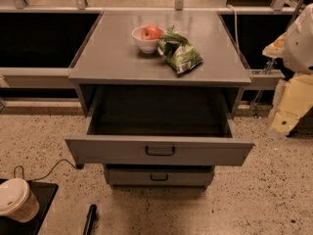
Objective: Close top drawer
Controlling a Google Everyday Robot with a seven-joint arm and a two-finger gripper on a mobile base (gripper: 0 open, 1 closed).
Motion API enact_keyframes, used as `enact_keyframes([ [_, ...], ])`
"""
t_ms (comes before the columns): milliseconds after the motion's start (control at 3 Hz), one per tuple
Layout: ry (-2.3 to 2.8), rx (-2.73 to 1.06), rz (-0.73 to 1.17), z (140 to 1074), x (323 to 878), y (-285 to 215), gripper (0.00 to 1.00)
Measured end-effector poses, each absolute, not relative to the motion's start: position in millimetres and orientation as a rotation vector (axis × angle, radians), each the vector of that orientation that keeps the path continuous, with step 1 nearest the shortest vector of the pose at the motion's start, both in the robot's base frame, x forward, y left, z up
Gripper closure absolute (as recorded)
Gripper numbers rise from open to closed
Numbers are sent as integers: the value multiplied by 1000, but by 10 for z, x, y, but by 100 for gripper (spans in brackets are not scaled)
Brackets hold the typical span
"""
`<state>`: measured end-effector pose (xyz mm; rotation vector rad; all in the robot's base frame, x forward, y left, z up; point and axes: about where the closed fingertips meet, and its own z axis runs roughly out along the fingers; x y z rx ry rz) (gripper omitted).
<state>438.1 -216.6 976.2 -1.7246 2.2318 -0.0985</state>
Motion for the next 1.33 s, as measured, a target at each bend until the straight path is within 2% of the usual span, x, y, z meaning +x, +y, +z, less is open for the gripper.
enact_keyframes([
  [667, 2206, -1710, -42, 9625, 4345, -2270, 0],
  [1000, 2197, -1663, 126, 9131, 4299, -2540, 0],
  [1333, 2164, -1591, 377, 8447, 4262, -2791, 0],
])
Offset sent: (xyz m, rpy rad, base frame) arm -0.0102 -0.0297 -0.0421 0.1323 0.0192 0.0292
